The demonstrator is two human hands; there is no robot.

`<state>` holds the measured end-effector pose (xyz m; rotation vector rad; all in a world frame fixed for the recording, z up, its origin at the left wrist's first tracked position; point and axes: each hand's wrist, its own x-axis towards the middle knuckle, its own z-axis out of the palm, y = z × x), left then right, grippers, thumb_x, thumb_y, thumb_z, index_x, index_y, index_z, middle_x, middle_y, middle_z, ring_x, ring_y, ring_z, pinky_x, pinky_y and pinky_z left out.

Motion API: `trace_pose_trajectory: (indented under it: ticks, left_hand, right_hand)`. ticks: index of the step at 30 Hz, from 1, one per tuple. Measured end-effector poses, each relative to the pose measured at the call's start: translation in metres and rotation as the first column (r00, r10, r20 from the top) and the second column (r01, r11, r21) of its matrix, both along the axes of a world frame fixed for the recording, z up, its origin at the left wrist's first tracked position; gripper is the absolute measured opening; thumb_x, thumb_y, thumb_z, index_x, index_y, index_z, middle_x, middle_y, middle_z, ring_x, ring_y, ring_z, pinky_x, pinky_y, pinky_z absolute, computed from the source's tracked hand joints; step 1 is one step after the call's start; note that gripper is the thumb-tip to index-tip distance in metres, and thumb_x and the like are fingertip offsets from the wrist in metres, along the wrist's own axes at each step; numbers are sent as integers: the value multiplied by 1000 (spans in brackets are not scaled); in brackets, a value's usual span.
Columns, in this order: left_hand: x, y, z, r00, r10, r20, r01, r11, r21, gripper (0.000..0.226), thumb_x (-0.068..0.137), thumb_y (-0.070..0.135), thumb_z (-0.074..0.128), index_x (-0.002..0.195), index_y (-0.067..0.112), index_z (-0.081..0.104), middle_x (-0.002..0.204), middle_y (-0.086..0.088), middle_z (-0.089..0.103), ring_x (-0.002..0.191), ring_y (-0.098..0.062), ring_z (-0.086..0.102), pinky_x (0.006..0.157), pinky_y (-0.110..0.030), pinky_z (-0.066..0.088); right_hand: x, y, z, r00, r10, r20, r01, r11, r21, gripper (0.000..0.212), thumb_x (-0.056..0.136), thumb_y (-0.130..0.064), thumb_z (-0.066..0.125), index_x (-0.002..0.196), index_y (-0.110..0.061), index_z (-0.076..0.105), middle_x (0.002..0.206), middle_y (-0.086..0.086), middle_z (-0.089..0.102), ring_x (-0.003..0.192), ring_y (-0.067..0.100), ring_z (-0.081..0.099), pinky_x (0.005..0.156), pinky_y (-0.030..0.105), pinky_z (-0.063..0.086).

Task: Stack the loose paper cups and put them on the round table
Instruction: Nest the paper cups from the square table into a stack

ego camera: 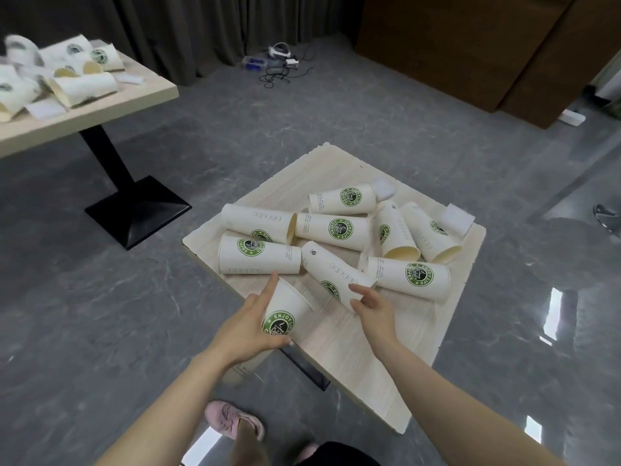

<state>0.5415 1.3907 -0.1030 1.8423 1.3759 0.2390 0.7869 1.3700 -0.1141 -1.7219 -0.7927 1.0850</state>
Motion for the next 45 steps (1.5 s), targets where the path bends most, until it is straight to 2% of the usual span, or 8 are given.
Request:
trace_pose_trajectory:
  ticks: [12, 15, 21, 25, 29, 34, 40, 45]
  left_hand:
    - [15, 15, -4, 997, -73, -34, 71, 996, -47, 113, 70, 52, 76, 128, 68, -20, 118, 4, 42, 110, -16, 52, 94, -37, 45]
    - [11, 15, -2, 996, -76, -52, 74, 997, -36, 114, 69, 52, 76, 128, 67, -21, 128, 3, 41, 117, -17, 50, 96, -38, 45]
    - [-6, 21, 0, 996, -35, -80, 36, 999, 9, 119, 69, 46, 78, 143, 53, -15, 157, 5, 18, 140, -12, 29, 100, -35, 41]
    - [-17, 25, -1, 985, -11, -174, 13, 1000, 15, 118, 69, 47, 76, 142, 55, -16, 147, 4, 32, 131, -17, 39, 96, -38, 43]
    - [-20, 33, -1, 980, -17, -197, 17, 1000, -3, 119, 69, 44, 77, 144, 53, -15, 145, 7, 35, 130, -18, 39, 99, -39, 42]
    - [-13, 37, 0, 981, -38, -190, 38, 999, -2, 120, 67, 44, 77, 144, 53, -15, 145, 6, 35, 130, -19, 41, 101, -38, 39]
    - [-9, 39, -1, 988, -78, -131, 78, 997, -7, 122, 66, 43, 78, 134, 62, -22, 135, 8, 40, 122, -14, 44, 97, -35, 43]
    - [-10, 39, -1, 994, -80, -76, 79, 997, -13, 120, 65, 43, 78, 128, 68, -20, 118, 12, 42, 112, -10, 44, 94, -31, 41]
  right_hand:
    - [19, -17, 4, 993, -26, -119, 30, 999, 38, 30, 87, 2, 61, 106, -20, 68, 91, 2, 69, 86, 7, 62, 78, 14, 44]
    - [11, -10, 2, 988, 0, -152, -1, 1000, -2, 31, 87, 0, 62, 114, -15, 69, 81, -3, 56, 74, 3, 54, 70, 14, 41]
    - [6, -6, 1, 977, -12, -213, 7, 1000, -24, 35, 89, -6, 63, 122, -18, 63, 84, -8, 58, 85, 5, 57, 82, 23, 44]
    - [11, -17, 0, 979, -39, -198, 37, 999, -12, 35, 89, -7, 63, 123, -17, 63, 67, -12, 59, 81, 7, 60, 89, 29, 46]
    - [20, -30, 6, 983, -60, -171, 63, 998, 9, 31, 88, -12, 66, 115, -28, 66, 82, -7, 62, 99, 15, 61, 103, 35, 40]
    - [29, -45, 12, 989, -95, -115, 102, 993, 63, 26, 87, -19, 67, 110, -31, 69, 64, -13, 62, 94, 10, 61, 96, 27, 34]
    - [44, -51, 18, 990, -115, -83, 126, 980, 152, 27, 83, -9, 70, 103, -28, 72, 57, -16, 49, 74, 3, 59, 85, 22, 44]
    - [57, -50, 30, 995, -38, -94, 57, 974, 219, 36, 80, 9, 66, 102, -19, 72, 77, -18, 68, 80, 1, 63, 73, 12, 51]
